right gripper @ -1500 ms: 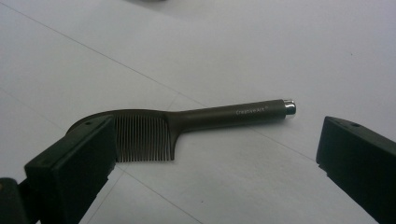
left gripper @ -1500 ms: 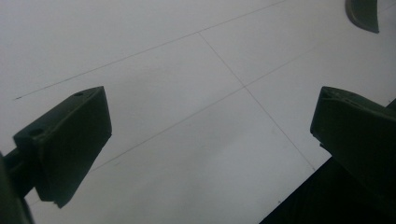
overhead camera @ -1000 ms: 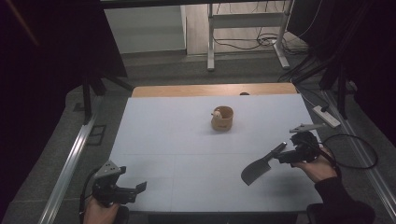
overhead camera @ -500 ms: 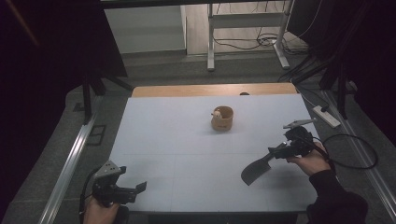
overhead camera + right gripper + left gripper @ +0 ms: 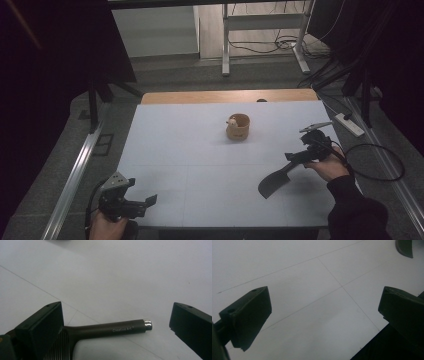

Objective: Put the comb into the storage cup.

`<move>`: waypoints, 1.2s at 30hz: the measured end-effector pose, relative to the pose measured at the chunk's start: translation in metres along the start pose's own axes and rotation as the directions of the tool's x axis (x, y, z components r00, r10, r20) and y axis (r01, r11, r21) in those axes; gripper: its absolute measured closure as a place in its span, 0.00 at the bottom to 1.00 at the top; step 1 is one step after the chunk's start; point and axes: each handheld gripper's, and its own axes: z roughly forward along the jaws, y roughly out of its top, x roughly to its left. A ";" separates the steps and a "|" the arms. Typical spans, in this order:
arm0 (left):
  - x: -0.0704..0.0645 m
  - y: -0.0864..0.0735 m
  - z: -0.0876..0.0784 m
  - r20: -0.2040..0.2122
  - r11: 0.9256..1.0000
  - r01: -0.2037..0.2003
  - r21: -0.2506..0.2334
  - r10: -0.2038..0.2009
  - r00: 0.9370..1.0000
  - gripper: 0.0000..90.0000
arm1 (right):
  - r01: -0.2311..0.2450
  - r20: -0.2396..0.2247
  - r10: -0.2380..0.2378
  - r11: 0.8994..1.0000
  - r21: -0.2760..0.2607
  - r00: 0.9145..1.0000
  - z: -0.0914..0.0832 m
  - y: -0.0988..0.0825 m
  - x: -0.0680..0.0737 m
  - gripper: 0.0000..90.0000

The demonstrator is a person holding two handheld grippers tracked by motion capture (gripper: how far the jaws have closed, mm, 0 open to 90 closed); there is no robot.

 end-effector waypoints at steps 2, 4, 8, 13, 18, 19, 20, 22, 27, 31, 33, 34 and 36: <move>0.000 0.000 0.000 0.001 1.000 0.001 0.000 -0.001 1.000 0.00 | 0.000 0.011 -0.001 1.000 0.008 1.000 0.003 0.003 -0.002 0.00; 0.000 0.000 0.000 0.002 1.000 0.002 0.000 -0.002 1.000 0.00 | 0.004 0.014 -0.004 1.000 0.008 1.000 0.004 0.004 -0.002 0.00; 0.000 0.000 0.000 0.003 1.000 0.002 0.001 -0.002 1.000 0.00 | 0.014 0.028 -0.014 1.000 0.014 1.000 0.008 0.008 -0.004 0.00; 0.000 0.000 0.000 0.004 1.000 0.005 0.000 -0.005 1.000 0.00 | 0.012 0.027 -0.012 1.000 0.027 1.000 0.014 0.013 -0.008 0.00; 0.000 0.000 0.000 0.006 1.000 0.004 -0.001 -0.004 1.000 0.00 | 0.004 0.028 -0.005 0.999 0.044 1.000 0.017 0.013 -0.010 0.01; 0.000 0.000 0.000 0.006 1.000 0.004 -0.001 -0.004 1.000 0.00 | 0.004 0.033 -0.005 0.999 0.043 0.999 0.018 0.013 -0.010 0.03; 0.000 0.000 0.000 0.006 1.000 0.003 -0.001 -0.003 1.000 0.00 | 0.004 0.035 -0.006 0.999 0.041 0.999 0.018 0.014 -0.011 0.08; 0.000 0.000 0.000 0.007 1.000 0.003 -0.001 -0.003 1.000 0.00 | 0.006 0.034 -0.007 1.000 0.029 0.999 0.017 0.015 -0.012 0.17; 0.001 0.000 0.000 0.008 1.000 0.005 -0.001 -0.005 1.000 0.00 | -0.012 0.006 0.012 1.000 0.003 1.000 0.015 0.018 -0.016 0.53; 0.001 0.000 0.000 0.008 1.000 0.005 -0.002 -0.005 1.000 0.00 | -0.017 -0.032 0.017 1.000 0.013 0.999 0.016 0.021 -0.021 0.76; 0.001 0.000 0.000 0.009 1.000 0.005 -0.002 -0.005 1.000 0.00 | -0.018 -0.042 0.019 1.000 0.020 0.999 0.017 0.022 -0.023 0.87; 0.001 0.000 0.000 0.010 1.000 0.006 -0.003 -0.006 1.000 0.00 | -0.015 -0.049 0.017 1.000 0.022 0.999 0.017 0.022 -0.024 0.92; 0.001 0.000 0.000 0.010 1.000 0.005 -0.003 -0.005 1.000 0.00 | -0.010 -0.060 0.011 1.000 0.018 0.998 0.017 0.023 -0.025 1.00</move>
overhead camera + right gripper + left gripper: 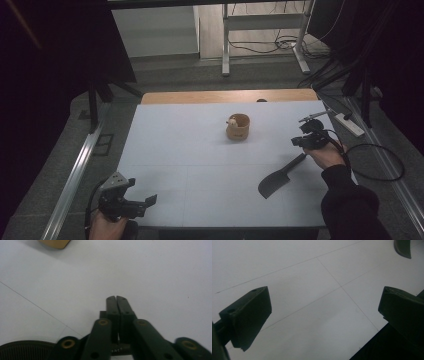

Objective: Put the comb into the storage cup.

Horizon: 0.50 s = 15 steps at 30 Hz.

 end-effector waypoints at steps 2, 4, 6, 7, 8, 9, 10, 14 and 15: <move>0.000 0.000 0.000 0.001 1.000 0.000 0.000 0.000 1.000 0.00 | -0.004 -0.013 0.004 1.000 -0.004 1.000 0.000 0.001 -0.002 1.00; 0.000 0.000 0.000 0.001 1.000 0.001 0.001 -0.001 1.000 0.00 | -0.002 -0.015 0.002 1.000 -0.005 1.000 0.001 0.002 -0.003 1.00; 0.000 0.000 0.000 0.001 1.000 0.001 0.000 -0.001 1.000 0.00 | 0.006 -0.007 -0.006 1.000 -0.003 1.000 0.003 0.002 -0.003 1.00; 0.000 0.000 0.000 0.001 1.000 0.001 0.000 -0.001 1.000 0.00 | 0.009 -0.003 -0.009 1.000 0.003 1.000 0.004 0.001 -0.003 1.00; 0.000 0.000 0.000 0.000 1.000 0.001 0.001 -0.001 1.000 0.00 | 0.014 0.003 -0.014 1.000 0.008 1.000 0.006 0.001 -0.003 1.00; 0.000 0.000 0.000 0.000 1.000 0.001 0.001 -0.001 1.000 0.00 | 0.014 0.003 -0.014 1.000 0.008 1.000 0.006 0.001 -0.003 1.00; 0.000 0.000 0.000 0.001 1.000 0.002 0.000 -0.002 1.000 0.00 | 0.017 0.011 -0.017 1.000 0.017 1.000 0.009 -0.001 -0.004 1.00; 0.000 0.000 0.000 0.001 1.000 0.001 0.001 -0.001 1.000 0.00 | 0.020 0.017 -0.021 0.999 0.033 1.000 0.016 -0.005 -0.006 1.00; 0.000 0.000 0.000 0.000 1.000 0.000 0.001 0.000 1.000 0.00 | 0.022 0.018 -0.022 0.999 0.040 1.000 0.018 -0.006 -0.007 1.00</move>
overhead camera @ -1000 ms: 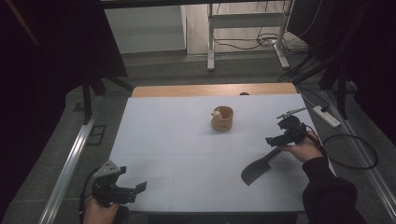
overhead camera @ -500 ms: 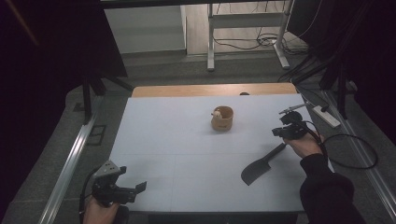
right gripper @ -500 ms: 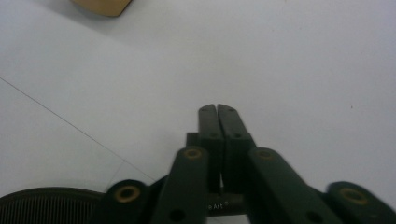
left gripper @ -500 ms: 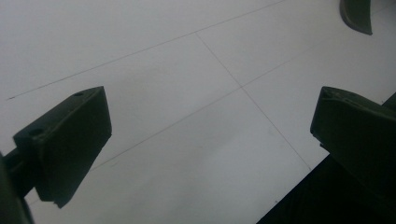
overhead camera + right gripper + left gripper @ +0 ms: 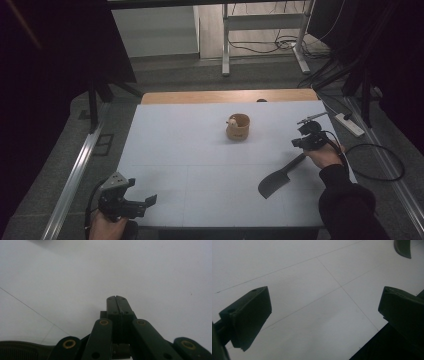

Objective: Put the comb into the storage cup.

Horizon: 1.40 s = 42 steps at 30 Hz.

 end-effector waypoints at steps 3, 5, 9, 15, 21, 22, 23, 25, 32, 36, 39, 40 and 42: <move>0.000 0.000 0.000 -0.001 1.000 -0.001 0.000 0.001 1.000 0.00 | 0.003 0.009 -0.004 1.000 0.015 1.000 0.005 -0.003 -0.001 1.00; 0.000 0.000 0.000 -0.001 1.000 -0.001 0.000 0.001 1.000 0.00 | 0.003 0.010 -0.003 1.000 0.020 1.000 0.006 -0.004 -0.002 1.00; 0.000 0.000 0.000 0.001 1.000 -0.001 0.001 0.001 1.000 0.00 | 0.001 0.019 -0.002 0.999 0.048 1.000 0.012 -0.009 -0.006 1.00; 0.000 0.000 0.000 0.001 1.000 -0.002 -0.001 0.002 1.000 0.00 | -0.001 0.023 0.000 0.998 0.063 1.000 0.016 -0.012 -0.011 1.00; 0.000 0.000 0.000 0.002 1.000 -0.002 -0.001 0.002 1.000 0.00 | -0.006 0.028 0.004 0.997 0.082 1.000 0.017 -0.017 -0.015 1.00; 0.000 0.000 0.000 0.002 1.000 -0.002 -0.001 0.002 1.000 0.00 | -0.011 0.031 0.009 0.996 0.092 0.999 0.017 -0.018 -0.016 1.00; 0.000 0.000 0.000 0.002 1.000 -0.002 -0.001 0.002 1.000 0.00 | -0.008 0.031 0.005 0.995 0.096 1.000 0.017 -0.019 -0.017 1.00; 0.000 0.000 0.000 0.002 1.000 -0.003 -0.002 0.003 1.000 0.00 | -0.012 0.030 0.009 0.995 0.100 1.000 0.017 -0.020 -0.017 1.00; 0.000 0.000 0.000 0.002 1.000 -0.002 -0.003 0.002 1.000 0.00 | -0.037 0.016 0.035 0.993 0.113 0.999 0.012 -0.032 -0.022 1.00; 0.000 0.000 0.000 0.002 1.000 -0.003 -0.004 0.003 1.000 0.00 | -0.040 0.015 0.039 0.992 0.116 0.999 0.009 -0.038 -0.021 1.00; 0.000 0.000 -0.001 0.003 1.000 -0.003 -0.005 0.003 1.000 0.00 | -0.034 0.011 0.033 0.993 0.116 0.999 0.005 -0.044 -0.019 1.00; 0.000 0.000 -0.001 0.004 1.000 -0.003 -0.005 0.003 1.000 0.00 | -0.029 0.010 0.028 0.993 0.117 1.000 0.003 -0.047 -0.018 1.00; 0.000 0.000 -0.001 0.004 1.000 -0.003 -0.005 0.003 1.000 0.00 | -0.031 0.008 0.031 0.993 0.117 0.999 0.001 -0.050 -0.016 1.00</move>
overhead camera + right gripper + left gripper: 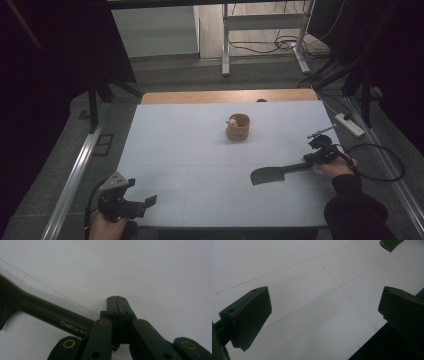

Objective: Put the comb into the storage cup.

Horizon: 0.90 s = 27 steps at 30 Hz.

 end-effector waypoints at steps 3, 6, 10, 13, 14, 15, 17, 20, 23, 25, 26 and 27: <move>0.000 0.000 0.000 0.000 1.000 -0.001 0.000 0.001 1.000 0.00 | -0.003 -0.002 0.003 1.000 0.001 1.000 -0.002 -0.004 0.001 1.00; 0.000 0.000 0.000 0.002 1.000 -0.001 0.000 0.001 1.000 0.00 | -0.005 -0.006 0.005 1.000 0.003 1.000 -0.005 -0.011 0.002 1.00; 0.000 0.000 0.000 0.001 1.000 -0.003 0.000 0.003 1.000 0.00 | -0.006 -0.010 0.006 1.000 0.004 1.000 -0.008 -0.016 0.003 1.00; 0.000 0.000 0.000 0.001 1.000 -0.004 0.001 0.004 1.000 0.00 | -0.008 -0.019 0.008 1.000 0.005 1.000 -0.011 -0.022 0.006 1.00; 0.000 0.000 0.000 0.001 1.000 -0.003 0.001 0.003 1.000 0.00 | -0.007 -0.022 0.007 1.000 0.007 1.000 -0.012 -0.024 0.007 1.00; 0.000 0.000 0.000 0.001 1.000 -0.004 0.001 0.004 1.000 0.00 | -0.002 -0.025 0.002 1.000 0.011 1.000 -0.014 -0.027 0.009 1.00; 0.000 0.000 0.000 0.001 1.000 -0.004 0.002 0.004 1.000 0.00 | -0.001 -0.026 0.001 1.000 0.012 1.000 -0.015 -0.029 0.011 1.00; 0.000 0.000 0.000 0.001 1.000 -0.004 0.002 0.004 1.000 0.00 | 0.009 -0.031 -0.008 1.000 0.014 0.999 -0.018 -0.034 0.016 1.00; 0.000 0.001 0.000 0.001 1.000 -0.005 0.003 0.005 1.000 0.00 | 0.012 -0.039 -0.011 1.000 0.020 0.999 -0.020 -0.038 0.020 1.00; 0.000 0.001 0.001 0.000 1.000 -0.005 0.003 0.005 1.000 0.00 | 0.018 -0.047 -0.017 1.000 0.023 0.999 -0.021 -0.039 0.023 1.00; 0.000 0.001 0.000 0.000 1.000 -0.005 0.003 0.005 1.000 0.00 | 0.024 -0.052 -0.023 0.999 0.024 0.998 -0.021 -0.040 0.024 1.00; -0.001 0.001 0.001 0.000 1.000 -0.005 0.003 0.005 1.000 0.00 | 0.030 -0.057 -0.029 0.999 0.024 0.998 -0.022 -0.041 0.026 1.00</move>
